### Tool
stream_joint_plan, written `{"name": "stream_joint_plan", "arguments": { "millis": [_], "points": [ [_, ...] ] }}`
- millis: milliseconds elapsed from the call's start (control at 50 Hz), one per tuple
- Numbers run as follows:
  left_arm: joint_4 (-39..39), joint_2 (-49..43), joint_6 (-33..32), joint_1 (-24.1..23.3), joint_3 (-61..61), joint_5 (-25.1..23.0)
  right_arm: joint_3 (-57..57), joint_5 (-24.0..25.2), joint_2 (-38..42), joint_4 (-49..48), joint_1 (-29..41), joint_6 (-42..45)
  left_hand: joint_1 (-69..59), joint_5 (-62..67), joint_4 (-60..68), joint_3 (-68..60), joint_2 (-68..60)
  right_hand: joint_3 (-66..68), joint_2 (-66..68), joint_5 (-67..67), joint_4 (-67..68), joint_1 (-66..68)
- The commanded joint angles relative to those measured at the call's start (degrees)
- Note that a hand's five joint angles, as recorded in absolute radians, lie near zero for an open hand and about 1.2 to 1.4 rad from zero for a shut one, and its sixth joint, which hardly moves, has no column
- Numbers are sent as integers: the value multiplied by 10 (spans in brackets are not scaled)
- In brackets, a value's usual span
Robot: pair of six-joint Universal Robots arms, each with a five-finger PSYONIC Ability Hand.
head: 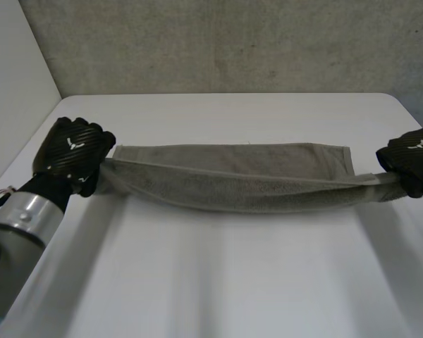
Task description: Fold the towel.
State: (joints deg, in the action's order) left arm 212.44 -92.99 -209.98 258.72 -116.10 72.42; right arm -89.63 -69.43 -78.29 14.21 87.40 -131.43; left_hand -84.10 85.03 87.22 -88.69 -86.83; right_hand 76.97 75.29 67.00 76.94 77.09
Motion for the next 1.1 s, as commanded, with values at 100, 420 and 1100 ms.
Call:
{"name": "stream_joint_plan", "arguments": {
  "millis": [100,420,1100],
  "points": [
    [10,-289,-6,-17,260,25,276,-105,260,-16,97,-67,41,-150,-72,87,68,30,47,30,31,29],
    [-105,-580,-9,-39,659,65,530,-199,486,-144,143,-73,41,-150,-72,87,68,30,47,30,31,29],
    [-58,-273,43,-51,360,196,146,-221,219,-183,161,-168,739,-848,-770,785,766,-670,-653,-670,-669,-671]
  ]
}}
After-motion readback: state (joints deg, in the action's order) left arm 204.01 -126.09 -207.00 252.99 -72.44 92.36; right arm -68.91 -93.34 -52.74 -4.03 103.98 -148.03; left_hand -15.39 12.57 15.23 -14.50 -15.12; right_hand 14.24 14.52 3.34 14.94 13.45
